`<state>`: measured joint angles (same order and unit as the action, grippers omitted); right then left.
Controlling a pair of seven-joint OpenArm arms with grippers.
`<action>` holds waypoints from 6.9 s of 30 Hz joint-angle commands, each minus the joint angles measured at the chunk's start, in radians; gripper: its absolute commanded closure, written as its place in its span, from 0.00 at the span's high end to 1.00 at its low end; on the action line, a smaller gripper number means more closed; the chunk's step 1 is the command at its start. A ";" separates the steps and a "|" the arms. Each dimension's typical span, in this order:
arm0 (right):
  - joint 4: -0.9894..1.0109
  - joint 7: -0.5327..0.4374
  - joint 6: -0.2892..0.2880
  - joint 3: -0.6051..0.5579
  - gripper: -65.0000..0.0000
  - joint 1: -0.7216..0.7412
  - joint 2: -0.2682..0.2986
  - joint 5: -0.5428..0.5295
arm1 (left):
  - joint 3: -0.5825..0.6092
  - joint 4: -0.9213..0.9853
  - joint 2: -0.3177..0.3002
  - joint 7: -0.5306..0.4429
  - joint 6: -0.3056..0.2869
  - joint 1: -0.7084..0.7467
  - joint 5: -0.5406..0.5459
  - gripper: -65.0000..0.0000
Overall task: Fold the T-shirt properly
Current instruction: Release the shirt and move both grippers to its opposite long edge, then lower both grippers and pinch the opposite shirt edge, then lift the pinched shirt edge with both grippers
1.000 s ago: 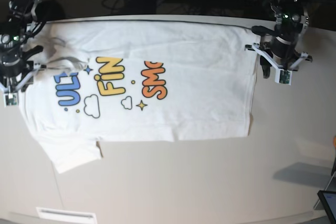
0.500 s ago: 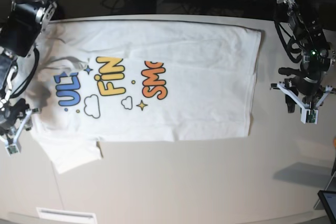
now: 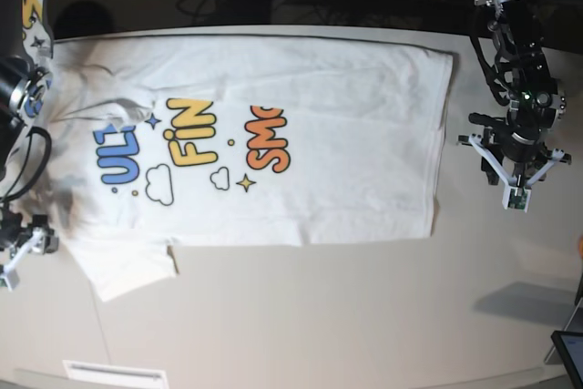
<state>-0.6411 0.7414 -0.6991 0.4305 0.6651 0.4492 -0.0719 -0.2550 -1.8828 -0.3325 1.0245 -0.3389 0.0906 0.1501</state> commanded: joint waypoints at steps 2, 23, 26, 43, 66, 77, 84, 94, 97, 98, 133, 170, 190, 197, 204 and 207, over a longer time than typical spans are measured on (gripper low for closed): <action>0.054 -0.024 0.001 0.000 0.53 0.061 0.053 -0.056 | -0.007 -0.010 -0.017 -0.019 0.008 -0.009 -0.004 0.32; 0.249 -0.207 0.001 -0.086 0.53 0.083 0.050 -0.070 | -0.013 0.001 -0.021 -0.019 0.008 0.011 -0.004 0.32; 0.249 -0.228 0.019 -0.101 0.53 0.066 0.049 -0.070 | -0.014 0.001 -0.023 -0.019 0.008 0.025 -0.005 0.32; 0.251 -0.253 0.062 -0.106 0.53 0.046 0.012 -0.070 | -0.014 0.002 -0.024 -0.019 0.008 0.033 -0.005 0.32; 0.251 -0.254 0.106 -0.108 0.01 0.022 -0.005 -0.070 | -0.165 0.191 0.031 -0.014 -0.056 -0.151 -0.001 0.53; 0.251 -0.253 0.106 -0.109 0.00 0.022 -0.005 -0.070 | -0.168 0.559 0.056 -0.009 -0.167 -0.437 -0.002 0.70; 0.251 -0.254 0.106 -0.175 0.00 0.022 -0.003 -0.070 | -0.178 0.713 0.037 0.058 -0.311 -0.521 0.225 0.70; 0.249 -0.254 0.106 -0.213 0.00 0.022 -0.005 -0.072 | -0.140 0.760 0.022 0.072 -0.276 -0.553 0.359 0.70; 0.249 -0.251 0.106 -0.213 0.00 0.022 -0.005 -0.072 | -0.097 0.840 0.028 0.069 -0.276 -0.593 0.359 0.70; 0.249 -0.251 0.106 -0.213 0.00 0.022 -0.005 -0.072 | -0.094 0.862 0.029 0.067 -0.276 -0.602 0.359 0.70; 0.249 -0.250 0.108 -0.213 0.00 0.000 0.001 -0.075 | 0.007 1.219 0.080 -0.032 -0.139 -0.736 0.357 0.69; 0.249 -0.248 0.108 -0.213 0.00 -0.001 0.001 -0.075 | 0.013 1.162 0.072 -0.029 -0.139 -0.734 0.351 0.62; 0.241 -0.365 0.108 -0.186 0.00 -0.014 -0.003 -0.076 | 0.015 0.989 0.072 -0.008 -0.139 -0.688 0.351 0.00; 0.191 -0.386 0.106 -0.049 0.00 -0.015 -0.003 -0.075 | 0.015 0.902 0.077 0.026 -0.141 -0.673 0.355 0.00; 0.129 -0.385 0.104 -0.045 0.00 -0.043 -0.003 -0.075 | 0.015 0.900 0.072 0.027 -0.145 -0.659 0.359 0.00; 0.129 -0.385 0.104 -0.045 0.00 -0.048 0.000 -0.075 | 0.015 0.900 0.072 0.027 -0.147 -0.659 0.359 0.00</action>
<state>-0.4927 0.3824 -0.5934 0.3805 0.5861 0.4240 -0.1318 -0.2394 -0.9623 -0.2420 1.0691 -0.4786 -0.5373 0.4980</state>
